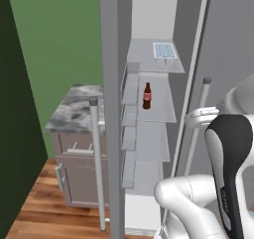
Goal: Open the freezer door, pick up the ice cube tray from the freezer, and place it on the dining counter.
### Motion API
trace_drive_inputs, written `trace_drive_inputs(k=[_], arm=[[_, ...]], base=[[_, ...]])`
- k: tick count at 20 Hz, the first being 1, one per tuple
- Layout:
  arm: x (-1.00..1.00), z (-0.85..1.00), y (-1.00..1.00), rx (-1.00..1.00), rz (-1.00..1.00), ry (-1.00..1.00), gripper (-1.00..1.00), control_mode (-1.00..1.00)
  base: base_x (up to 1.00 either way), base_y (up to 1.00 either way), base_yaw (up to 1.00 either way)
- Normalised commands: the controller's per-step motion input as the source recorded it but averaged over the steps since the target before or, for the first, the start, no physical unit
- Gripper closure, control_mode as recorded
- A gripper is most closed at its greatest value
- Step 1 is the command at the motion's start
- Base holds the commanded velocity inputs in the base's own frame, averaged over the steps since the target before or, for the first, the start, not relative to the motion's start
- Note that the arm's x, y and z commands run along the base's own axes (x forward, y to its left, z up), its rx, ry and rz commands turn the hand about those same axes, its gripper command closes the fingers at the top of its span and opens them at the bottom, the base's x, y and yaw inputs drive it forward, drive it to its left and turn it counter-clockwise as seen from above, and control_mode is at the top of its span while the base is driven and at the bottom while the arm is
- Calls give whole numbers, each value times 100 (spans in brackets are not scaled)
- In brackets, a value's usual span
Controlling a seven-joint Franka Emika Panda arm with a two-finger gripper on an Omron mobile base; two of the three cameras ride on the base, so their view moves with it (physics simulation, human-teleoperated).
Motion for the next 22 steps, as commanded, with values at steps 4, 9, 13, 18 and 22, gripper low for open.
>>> trace_drive_inputs(k=[4, 9, 13, 18, 22], arm=[[0, 0, 0, 0, 0, 0, -100, 100], [0, 0, 0, 0, 0, 0, -100, 100], [0, 0, 0, 0, 0, 0, -100, 100], [6, 0, -18, 0, -3, 3, -100, -100], [0, 24, -47, 7, -20, 3, -100, -100]], base=[[36, 2, 10], [16, -9, 0], [7, -21, 0], [2, -1, 0], [0, 0, 0]])
